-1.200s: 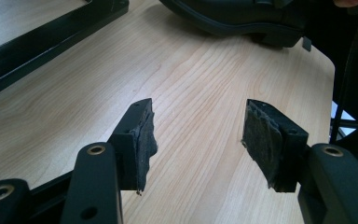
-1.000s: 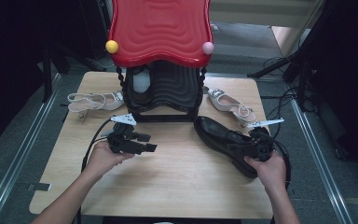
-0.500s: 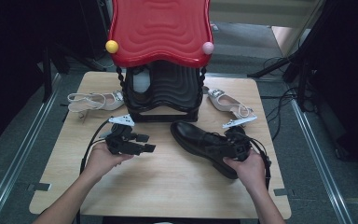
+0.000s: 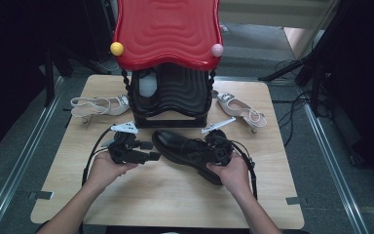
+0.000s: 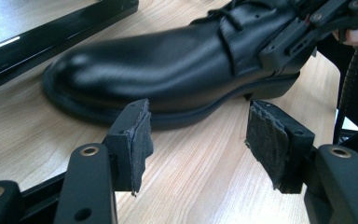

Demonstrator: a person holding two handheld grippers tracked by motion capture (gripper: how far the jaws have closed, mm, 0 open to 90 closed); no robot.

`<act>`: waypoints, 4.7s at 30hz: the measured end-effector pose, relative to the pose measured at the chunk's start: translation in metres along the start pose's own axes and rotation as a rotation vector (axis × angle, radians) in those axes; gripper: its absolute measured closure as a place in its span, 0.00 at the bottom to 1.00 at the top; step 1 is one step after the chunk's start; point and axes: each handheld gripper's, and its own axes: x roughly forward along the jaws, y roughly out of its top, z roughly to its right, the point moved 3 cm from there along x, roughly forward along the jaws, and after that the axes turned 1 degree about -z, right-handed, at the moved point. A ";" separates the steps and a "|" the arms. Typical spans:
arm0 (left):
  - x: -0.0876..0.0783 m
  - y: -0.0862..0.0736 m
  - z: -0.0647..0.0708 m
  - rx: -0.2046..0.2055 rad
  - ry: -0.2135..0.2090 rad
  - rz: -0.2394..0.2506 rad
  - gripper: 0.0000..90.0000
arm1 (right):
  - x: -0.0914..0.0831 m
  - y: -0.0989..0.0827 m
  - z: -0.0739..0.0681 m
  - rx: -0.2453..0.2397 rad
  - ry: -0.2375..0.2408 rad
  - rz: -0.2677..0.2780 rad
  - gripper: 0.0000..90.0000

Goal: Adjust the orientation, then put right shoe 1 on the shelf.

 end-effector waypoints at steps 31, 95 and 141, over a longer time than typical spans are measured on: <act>0.009 -0.008 0.008 0.013 0.004 -0.023 1.00 | -0.041 -0.015 0.018 -0.007 0.021 0.122 1.00; 0.060 0.002 -0.010 -0.028 -0.027 -0.047 0.99 | -0.010 -0.050 0.016 0.091 -0.040 0.047 1.00; -0.013 0.071 0.007 0.107 -0.084 0.010 0.62 | -0.012 -0.022 -0.044 0.095 0.043 0.009 0.73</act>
